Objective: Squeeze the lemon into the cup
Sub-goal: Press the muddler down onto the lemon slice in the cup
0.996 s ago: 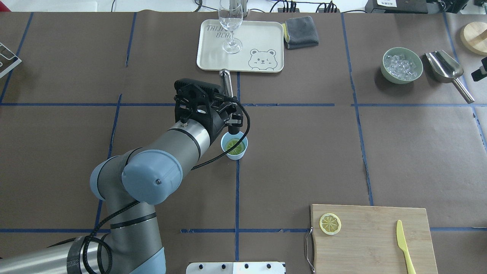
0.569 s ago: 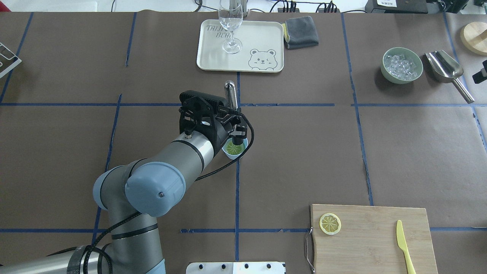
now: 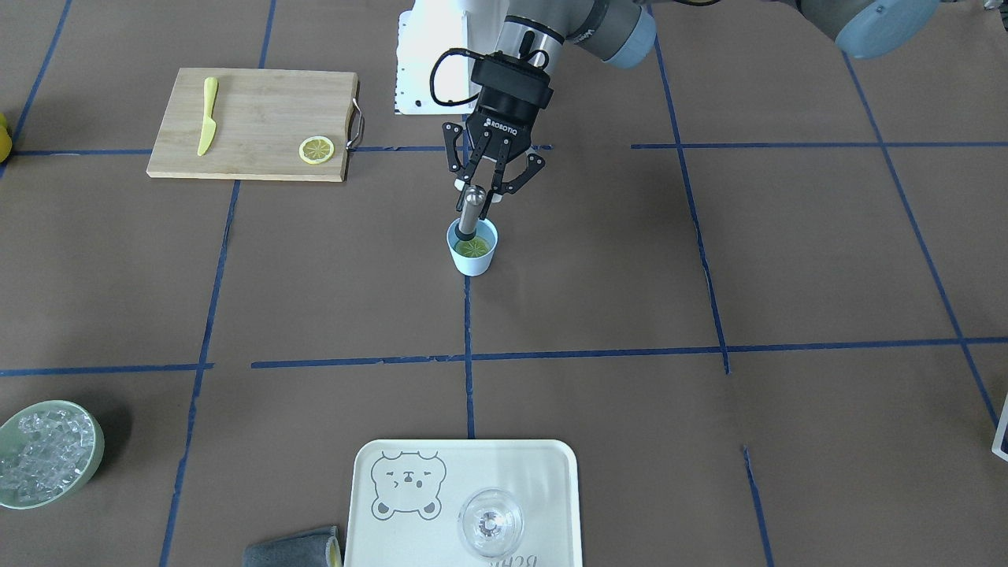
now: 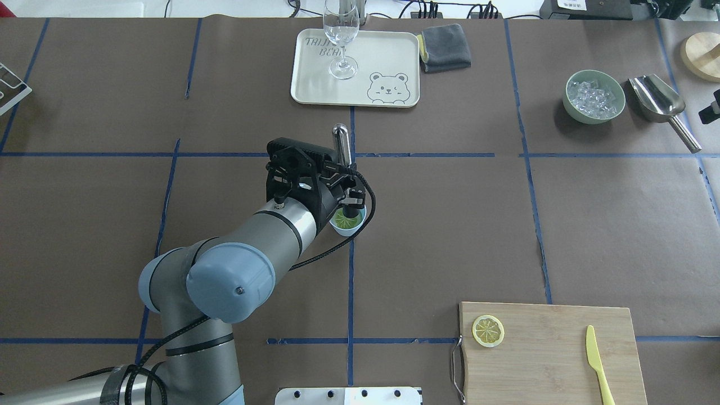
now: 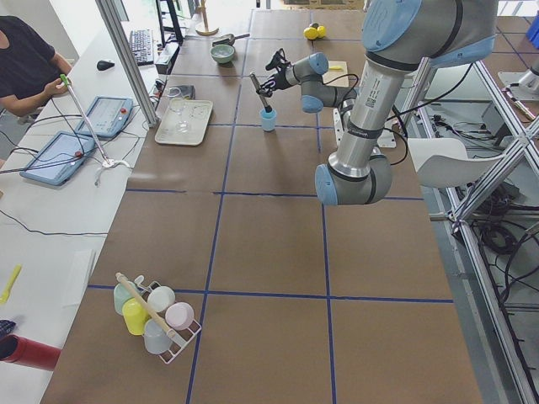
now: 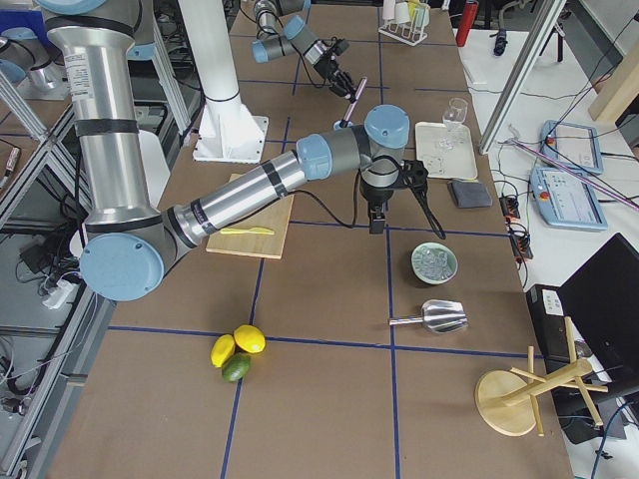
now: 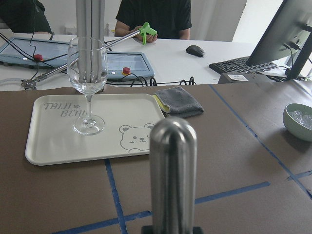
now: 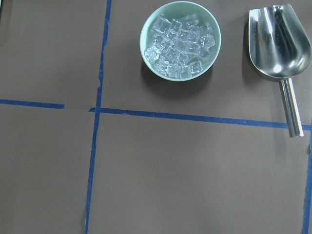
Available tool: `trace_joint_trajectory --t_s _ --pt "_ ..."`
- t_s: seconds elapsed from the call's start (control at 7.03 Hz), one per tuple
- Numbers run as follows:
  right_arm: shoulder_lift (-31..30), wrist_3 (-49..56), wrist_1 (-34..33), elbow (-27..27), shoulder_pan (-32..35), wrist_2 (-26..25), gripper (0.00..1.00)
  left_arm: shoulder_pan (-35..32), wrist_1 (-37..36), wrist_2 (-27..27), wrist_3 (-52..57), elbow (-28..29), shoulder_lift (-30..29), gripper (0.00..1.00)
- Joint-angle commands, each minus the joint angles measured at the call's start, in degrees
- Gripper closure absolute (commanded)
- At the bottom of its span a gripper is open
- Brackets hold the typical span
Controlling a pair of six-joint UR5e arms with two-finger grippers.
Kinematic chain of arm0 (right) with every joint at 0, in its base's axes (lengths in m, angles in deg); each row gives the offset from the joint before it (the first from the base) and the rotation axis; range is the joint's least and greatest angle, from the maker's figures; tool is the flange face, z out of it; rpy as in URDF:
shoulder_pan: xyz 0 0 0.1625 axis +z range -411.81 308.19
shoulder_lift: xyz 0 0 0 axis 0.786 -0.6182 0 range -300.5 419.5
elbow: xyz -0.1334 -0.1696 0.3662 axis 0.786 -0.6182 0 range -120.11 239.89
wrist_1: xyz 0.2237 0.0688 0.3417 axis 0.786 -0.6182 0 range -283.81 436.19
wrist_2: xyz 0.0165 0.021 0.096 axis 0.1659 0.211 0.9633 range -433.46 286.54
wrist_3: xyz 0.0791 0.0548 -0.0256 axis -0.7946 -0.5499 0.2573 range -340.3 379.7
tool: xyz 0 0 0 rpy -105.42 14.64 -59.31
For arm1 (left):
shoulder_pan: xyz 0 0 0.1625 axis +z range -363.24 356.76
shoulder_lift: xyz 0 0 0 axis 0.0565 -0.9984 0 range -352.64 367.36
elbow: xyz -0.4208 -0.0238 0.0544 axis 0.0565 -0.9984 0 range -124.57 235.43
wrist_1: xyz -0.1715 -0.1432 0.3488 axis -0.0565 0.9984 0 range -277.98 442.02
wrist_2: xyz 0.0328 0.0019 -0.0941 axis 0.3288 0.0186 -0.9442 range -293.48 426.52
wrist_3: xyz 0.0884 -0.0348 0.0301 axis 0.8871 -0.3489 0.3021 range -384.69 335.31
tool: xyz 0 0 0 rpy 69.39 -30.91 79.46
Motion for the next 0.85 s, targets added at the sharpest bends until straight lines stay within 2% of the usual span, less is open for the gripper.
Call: trace_joint_trajectory --t_s 0.0,0.14,0.43,0.71 --pt "0.0 0.0 0.1 -0.1 0.0 0.0 0.00 0.1 0.6 0.0 0.1 0.7 0.1 1.00" --pt "0.0 0.0 0.1 0.0 0.0 0.0 0.00 0.1 0.9 0.1 -0.1 2.0 0.1 1.00" --pt "0.0 0.0 0.1 -0.1 0.0 0.0 0.00 0.1 6.7 0.1 -0.1 7.2 0.1 1.00" --pt "0.0 0.0 0.1 -0.1 0.0 0.0 0.00 0.3 6.7 0.1 0.0 7.2 0.1 1.00"
